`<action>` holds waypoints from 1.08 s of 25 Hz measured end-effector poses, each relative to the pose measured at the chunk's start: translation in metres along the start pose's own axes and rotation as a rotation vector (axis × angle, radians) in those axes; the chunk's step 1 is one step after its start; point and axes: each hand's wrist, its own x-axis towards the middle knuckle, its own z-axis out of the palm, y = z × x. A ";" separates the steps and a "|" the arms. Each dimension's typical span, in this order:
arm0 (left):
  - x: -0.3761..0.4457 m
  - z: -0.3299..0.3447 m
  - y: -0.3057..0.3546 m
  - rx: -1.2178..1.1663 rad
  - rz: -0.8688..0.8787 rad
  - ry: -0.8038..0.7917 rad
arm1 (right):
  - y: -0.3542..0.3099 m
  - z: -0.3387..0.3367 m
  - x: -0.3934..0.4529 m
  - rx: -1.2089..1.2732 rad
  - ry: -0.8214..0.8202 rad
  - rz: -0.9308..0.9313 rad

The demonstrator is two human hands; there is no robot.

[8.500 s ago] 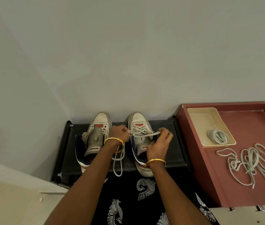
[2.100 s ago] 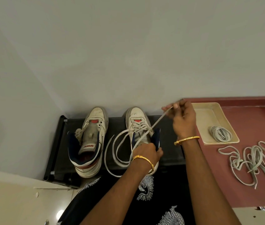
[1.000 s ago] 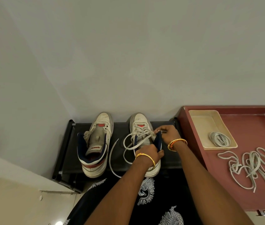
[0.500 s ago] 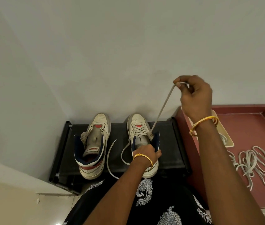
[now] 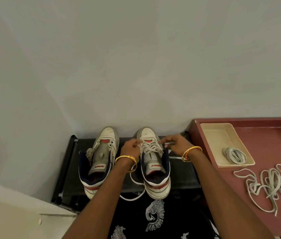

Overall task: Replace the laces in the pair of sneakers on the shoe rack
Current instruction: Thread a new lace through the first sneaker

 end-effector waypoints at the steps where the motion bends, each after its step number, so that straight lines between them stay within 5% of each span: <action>1: 0.001 -0.001 -0.009 -0.038 -0.104 -0.102 | 0.006 0.006 0.002 -0.003 -0.064 0.030; 4: -0.001 0.007 -0.033 -0.134 -0.156 -0.159 | 0.019 0.015 0.005 -0.019 -0.033 0.101; 14: 0.001 0.008 -0.038 0.101 0.014 0.253 | 0.028 0.042 -0.005 -0.038 0.409 0.119; 18: -0.003 0.005 -0.033 0.192 0.040 0.213 | 0.026 0.039 -0.009 -0.004 0.436 0.129; 27: -0.017 0.010 -0.006 0.406 0.067 -0.014 | -0.039 -0.001 -0.028 0.660 0.462 0.185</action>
